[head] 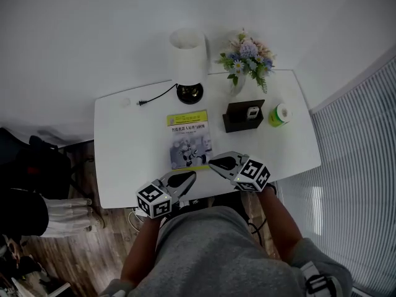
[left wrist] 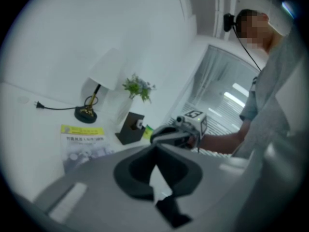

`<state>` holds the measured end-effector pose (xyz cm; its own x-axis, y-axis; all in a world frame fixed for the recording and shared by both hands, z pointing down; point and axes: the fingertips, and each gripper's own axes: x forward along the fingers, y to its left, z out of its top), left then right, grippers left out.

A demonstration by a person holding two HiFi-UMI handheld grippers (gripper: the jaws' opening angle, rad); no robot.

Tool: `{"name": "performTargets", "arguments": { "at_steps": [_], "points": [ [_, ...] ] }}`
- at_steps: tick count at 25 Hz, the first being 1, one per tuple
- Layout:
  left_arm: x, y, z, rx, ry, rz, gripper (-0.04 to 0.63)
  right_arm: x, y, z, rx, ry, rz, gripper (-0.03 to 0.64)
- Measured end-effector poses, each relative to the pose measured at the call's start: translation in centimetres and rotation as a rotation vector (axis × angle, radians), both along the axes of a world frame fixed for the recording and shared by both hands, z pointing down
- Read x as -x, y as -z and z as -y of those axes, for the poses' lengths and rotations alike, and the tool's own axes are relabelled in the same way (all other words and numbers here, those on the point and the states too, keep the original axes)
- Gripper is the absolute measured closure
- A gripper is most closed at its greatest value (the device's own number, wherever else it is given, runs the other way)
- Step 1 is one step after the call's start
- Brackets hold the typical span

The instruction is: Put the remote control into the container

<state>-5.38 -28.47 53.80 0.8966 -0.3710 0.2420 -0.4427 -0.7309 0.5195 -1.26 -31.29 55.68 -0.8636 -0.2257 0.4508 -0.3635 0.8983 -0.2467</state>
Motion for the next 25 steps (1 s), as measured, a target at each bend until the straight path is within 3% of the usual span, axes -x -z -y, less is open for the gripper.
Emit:
{"name": "performTargets", "arguments": {
  "at_steps": [4, 13, 25],
  "points": [
    [0.8, -0.1, -0.2, -0.003, 0.016, 0.001, 0.6, 1.9, 0.6, -1.8, 0.065, 0.027, 0.085, 0.6],
    [1.4, -0.3, -1.0, -0.006, 0.027, 0.006, 0.6, 2.8, 0.9, -3.6, 0.096, 0.068, 0.129, 0.6],
    [1.9, -0.3, -1.6, -0.012, 0.036, 0.002, 0.6, 3.1, -0.1, -4.8, 0.067, 0.08, 0.076, 0.601]
  ]
}}
